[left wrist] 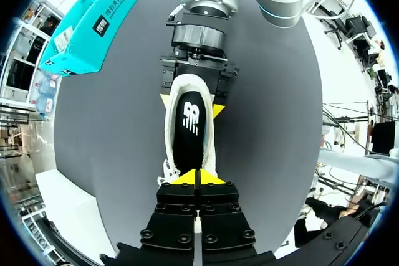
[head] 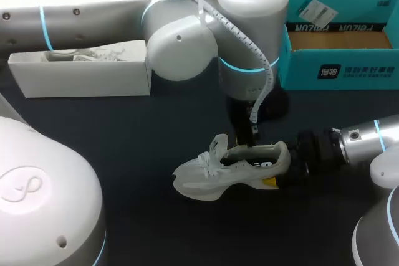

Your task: Take the shoe out of the shoebox, open the shoe tongue, remove and reinsert the insole, then place the shoe into the shoebox

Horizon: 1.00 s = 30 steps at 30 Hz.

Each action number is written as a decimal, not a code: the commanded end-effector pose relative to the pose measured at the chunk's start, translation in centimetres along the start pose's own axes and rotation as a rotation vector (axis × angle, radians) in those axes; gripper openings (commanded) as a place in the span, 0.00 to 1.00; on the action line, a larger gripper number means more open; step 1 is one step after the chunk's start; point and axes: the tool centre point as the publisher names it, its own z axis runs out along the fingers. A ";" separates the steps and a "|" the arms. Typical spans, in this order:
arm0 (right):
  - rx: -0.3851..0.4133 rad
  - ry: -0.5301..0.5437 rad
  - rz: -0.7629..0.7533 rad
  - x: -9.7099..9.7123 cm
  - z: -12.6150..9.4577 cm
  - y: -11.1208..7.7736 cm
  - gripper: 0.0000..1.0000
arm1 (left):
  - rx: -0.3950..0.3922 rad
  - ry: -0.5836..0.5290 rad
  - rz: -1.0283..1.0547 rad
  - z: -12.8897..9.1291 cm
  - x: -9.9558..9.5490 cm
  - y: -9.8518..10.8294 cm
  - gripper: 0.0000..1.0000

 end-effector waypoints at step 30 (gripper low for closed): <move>0.003 -0.002 -0.001 0.0 0.1 0.0 0.00 | 0.082 -0.051 0.072 5.1 -0.5 -2.8 0.00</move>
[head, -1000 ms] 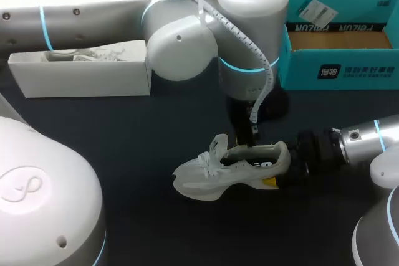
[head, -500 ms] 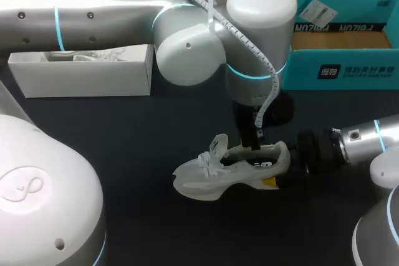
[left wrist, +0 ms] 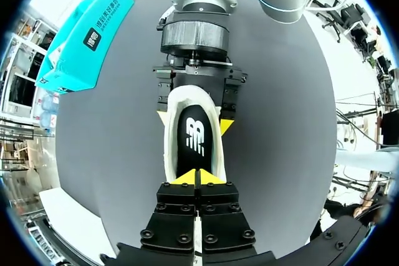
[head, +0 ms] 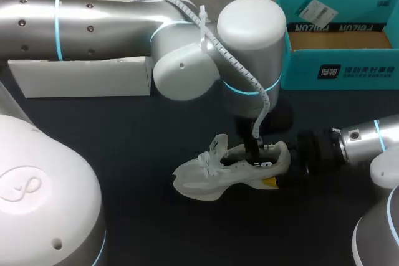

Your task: Take the shoe out of the shoebox, open the shoe tongue, remove and reinsert the insole, then place the shoe into the shoebox

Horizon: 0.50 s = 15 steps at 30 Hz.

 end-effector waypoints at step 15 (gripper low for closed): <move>0.003 -0.002 -0.001 0.0 0.1 0.0 0.00 | 0.014 0.089 0.072 5.5 0.3 -2.4 0.00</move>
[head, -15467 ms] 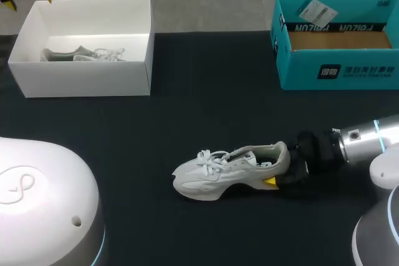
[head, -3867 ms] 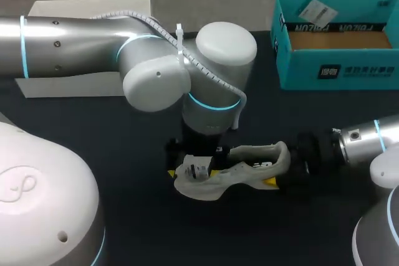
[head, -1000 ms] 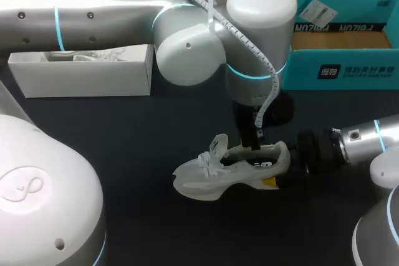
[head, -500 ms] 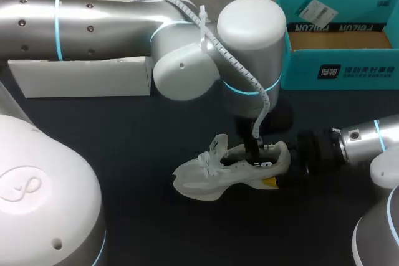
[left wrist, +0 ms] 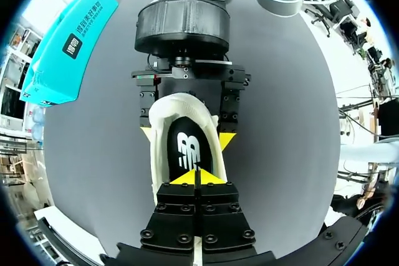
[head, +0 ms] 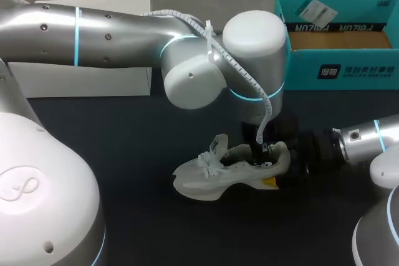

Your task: Take the shoe out of the shoebox, open the shoe tongue, remove and reinsert the insole, then place the shoe into the shoebox

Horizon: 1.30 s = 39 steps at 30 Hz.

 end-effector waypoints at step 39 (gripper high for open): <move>0.003 -0.002 -0.001 0.0 0.1 0.0 0.00 | -0.021 0.195 0.052 4.8 1.9 1.6 0.38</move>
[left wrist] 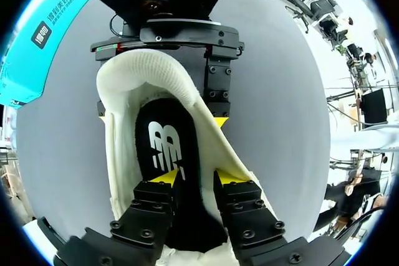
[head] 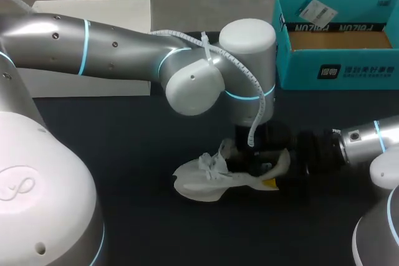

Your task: Take the shoe out of the shoebox, open the shoe tongue, remove and reinsert the insole, then place the shoe into the shoebox

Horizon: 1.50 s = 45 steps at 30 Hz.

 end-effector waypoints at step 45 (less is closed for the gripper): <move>0.003 -0.003 0.001 -0.2 0.1 0.1 0.00 | -0.020 -0.257 0.010 1.8 -1.8 2.0 0.00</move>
